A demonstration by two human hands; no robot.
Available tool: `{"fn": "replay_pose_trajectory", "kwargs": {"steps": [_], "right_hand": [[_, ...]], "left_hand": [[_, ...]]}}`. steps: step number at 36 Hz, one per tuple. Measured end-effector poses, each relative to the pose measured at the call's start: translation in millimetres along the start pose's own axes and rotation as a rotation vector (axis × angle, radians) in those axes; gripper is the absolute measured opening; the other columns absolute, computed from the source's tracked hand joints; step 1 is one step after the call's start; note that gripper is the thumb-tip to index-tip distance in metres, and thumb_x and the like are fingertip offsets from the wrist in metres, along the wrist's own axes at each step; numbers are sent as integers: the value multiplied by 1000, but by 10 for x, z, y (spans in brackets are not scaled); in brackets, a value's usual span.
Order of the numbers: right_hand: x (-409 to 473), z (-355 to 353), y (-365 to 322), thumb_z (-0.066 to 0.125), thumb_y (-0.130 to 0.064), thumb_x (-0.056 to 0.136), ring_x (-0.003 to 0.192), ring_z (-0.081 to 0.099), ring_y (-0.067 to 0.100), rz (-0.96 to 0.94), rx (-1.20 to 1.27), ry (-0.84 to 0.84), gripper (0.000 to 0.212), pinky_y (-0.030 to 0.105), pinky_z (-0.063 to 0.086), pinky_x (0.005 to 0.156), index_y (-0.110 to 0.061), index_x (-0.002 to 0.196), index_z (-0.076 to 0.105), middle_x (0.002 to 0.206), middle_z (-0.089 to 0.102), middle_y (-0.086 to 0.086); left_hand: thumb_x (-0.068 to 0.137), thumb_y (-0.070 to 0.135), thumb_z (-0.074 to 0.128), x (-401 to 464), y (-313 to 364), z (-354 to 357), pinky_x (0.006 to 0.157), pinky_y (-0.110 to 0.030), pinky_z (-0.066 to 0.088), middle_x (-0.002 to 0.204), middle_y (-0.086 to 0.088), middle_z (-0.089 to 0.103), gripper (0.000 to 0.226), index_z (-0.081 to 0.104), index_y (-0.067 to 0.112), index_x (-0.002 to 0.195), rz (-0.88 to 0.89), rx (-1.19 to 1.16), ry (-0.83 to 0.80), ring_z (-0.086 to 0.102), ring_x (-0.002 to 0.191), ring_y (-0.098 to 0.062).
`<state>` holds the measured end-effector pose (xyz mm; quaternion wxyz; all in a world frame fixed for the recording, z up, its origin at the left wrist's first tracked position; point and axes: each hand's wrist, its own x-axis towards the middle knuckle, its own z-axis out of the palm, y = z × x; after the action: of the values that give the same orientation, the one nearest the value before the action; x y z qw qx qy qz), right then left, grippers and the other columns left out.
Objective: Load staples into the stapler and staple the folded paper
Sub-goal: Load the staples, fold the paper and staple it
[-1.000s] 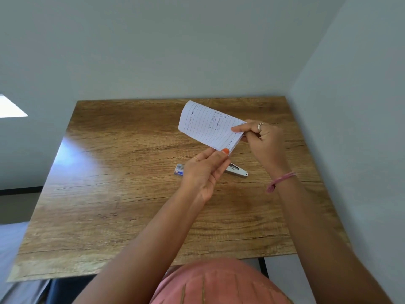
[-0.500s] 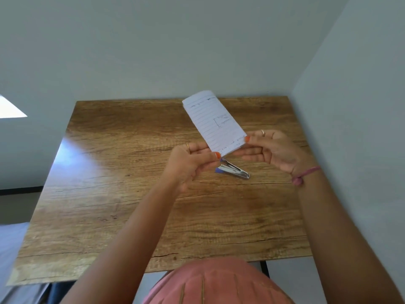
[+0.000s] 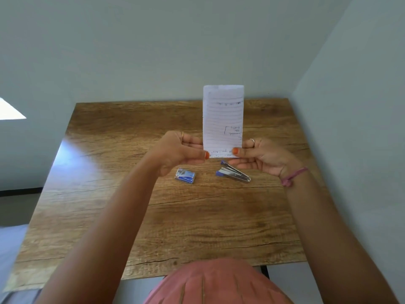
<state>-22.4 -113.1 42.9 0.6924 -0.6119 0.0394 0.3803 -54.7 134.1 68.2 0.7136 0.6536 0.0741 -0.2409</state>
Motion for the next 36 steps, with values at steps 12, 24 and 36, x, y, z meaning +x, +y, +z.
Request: {"fn": "replay_pose_trajectory", "kwargs": {"steps": [12,24,36], "right_hand": [[120,384,145,73,-19,78,96,71,19,-98,482,76,40,34,57,87,-9,116,64,104,74,8],[154,605,234,76,-26,77,99,66,20,-56,533,20,34,37,50,98,-9,106,71,106,71,8],[54,366,43,77,-19,70,99,71,19,-59,294,129,41,37,52,96,-10,108,66,107,75,9]], "left_hand": [[68,13,80,-28,-344,488,72,-25,58,100,-14,73,57,56,-4,118,87,-545,155,72,88,-21],[82,5,71,-36,-468,633,65,-23,59,81,-11,74,8,73,5,89,267,-492,275,71,70,-17],[83,-1,69,-124,-524,545,60,-19,54,72,-11,72,5,72,1,80,229,-493,336,68,64,-14]]}}
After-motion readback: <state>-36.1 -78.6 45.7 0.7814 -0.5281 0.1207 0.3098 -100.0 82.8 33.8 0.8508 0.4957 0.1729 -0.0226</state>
